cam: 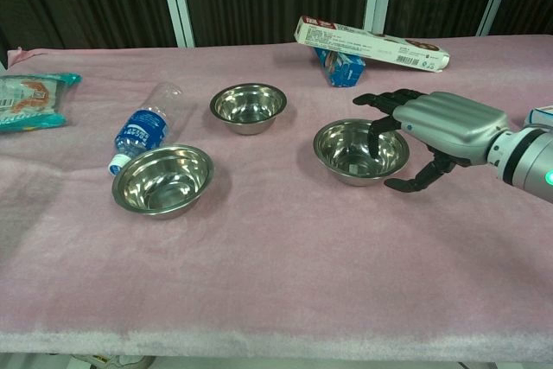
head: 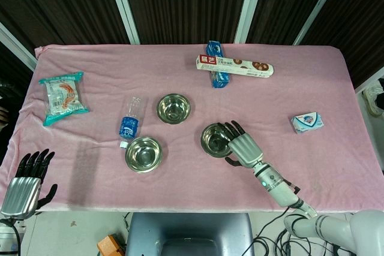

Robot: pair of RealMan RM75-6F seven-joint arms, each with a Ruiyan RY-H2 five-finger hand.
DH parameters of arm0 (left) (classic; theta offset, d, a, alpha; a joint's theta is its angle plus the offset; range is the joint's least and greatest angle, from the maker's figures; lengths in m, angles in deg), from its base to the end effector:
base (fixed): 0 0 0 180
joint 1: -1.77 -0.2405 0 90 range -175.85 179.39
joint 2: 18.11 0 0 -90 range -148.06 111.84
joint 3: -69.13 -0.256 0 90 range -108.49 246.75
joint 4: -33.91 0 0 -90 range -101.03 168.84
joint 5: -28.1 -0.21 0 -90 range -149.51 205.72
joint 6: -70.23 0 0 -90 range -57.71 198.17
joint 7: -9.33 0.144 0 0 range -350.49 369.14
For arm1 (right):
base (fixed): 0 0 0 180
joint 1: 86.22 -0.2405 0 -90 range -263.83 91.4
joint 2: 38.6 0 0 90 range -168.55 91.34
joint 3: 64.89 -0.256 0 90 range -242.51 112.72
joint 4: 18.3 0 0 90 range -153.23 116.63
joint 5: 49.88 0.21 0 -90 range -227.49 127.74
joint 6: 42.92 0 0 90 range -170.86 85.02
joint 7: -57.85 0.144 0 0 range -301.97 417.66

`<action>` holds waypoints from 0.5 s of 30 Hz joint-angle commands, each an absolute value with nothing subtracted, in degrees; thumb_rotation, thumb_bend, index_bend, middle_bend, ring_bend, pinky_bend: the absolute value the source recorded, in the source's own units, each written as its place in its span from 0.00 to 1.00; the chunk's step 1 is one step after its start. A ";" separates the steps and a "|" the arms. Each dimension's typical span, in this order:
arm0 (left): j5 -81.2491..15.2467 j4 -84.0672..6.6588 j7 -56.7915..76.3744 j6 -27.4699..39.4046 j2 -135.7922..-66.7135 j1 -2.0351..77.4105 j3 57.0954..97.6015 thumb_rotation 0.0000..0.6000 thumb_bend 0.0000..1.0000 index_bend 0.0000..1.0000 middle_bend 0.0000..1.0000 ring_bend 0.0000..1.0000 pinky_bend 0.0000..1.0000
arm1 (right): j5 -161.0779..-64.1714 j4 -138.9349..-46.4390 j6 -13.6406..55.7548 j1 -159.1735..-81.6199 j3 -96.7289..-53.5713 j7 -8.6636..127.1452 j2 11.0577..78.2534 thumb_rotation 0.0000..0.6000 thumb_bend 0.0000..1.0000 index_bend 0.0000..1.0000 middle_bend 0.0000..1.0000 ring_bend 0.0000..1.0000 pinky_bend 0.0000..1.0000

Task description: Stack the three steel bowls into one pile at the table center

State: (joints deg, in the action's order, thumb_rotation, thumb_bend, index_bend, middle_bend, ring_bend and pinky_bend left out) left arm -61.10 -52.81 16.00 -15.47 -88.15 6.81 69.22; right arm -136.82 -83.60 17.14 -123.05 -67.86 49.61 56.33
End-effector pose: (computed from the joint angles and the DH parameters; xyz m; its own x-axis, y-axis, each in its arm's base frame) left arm -0.3156 0.1723 0.1260 0.5012 0.0306 0.8648 0.8641 -0.0708 -0.4983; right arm -0.2035 -0.3243 -0.0377 0.5956 -0.1316 0.7924 -0.7189 -0.5275 0.4527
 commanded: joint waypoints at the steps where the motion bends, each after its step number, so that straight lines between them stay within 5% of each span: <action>1: -61.11 -52.77 15.94 -15.30 -88.14 6.94 69.25 1.00 0.37 0.00 0.04 0.04 0.06 | -136.85 -83.61 17.19 -123.03 -67.82 49.61 56.34 1.00 0.38 0.54 0.00 0.00 0.00; 11: -60.97 -53.00 15.74 -15.22 -87.86 7.02 69.34 1.00 0.37 0.00 0.04 0.04 0.06 | -136.01 -81.55 15.09 -124.23 -68.36 48.93 58.32 1.00 0.39 0.59 0.00 0.00 0.00; 15: -61.05 -52.87 15.44 -15.56 -87.75 6.85 69.31 1.00 0.37 0.00 0.04 0.04 0.06 | -135.14 -80.64 13.98 -124.83 -68.94 49.24 59.81 1.00 0.52 0.69 0.03 0.00 0.00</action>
State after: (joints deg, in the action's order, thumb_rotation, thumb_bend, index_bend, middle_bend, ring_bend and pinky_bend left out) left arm -61.02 -52.91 15.47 -15.52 -87.77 6.88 69.32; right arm -135.35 -80.84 14.21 -124.63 -68.74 49.06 59.54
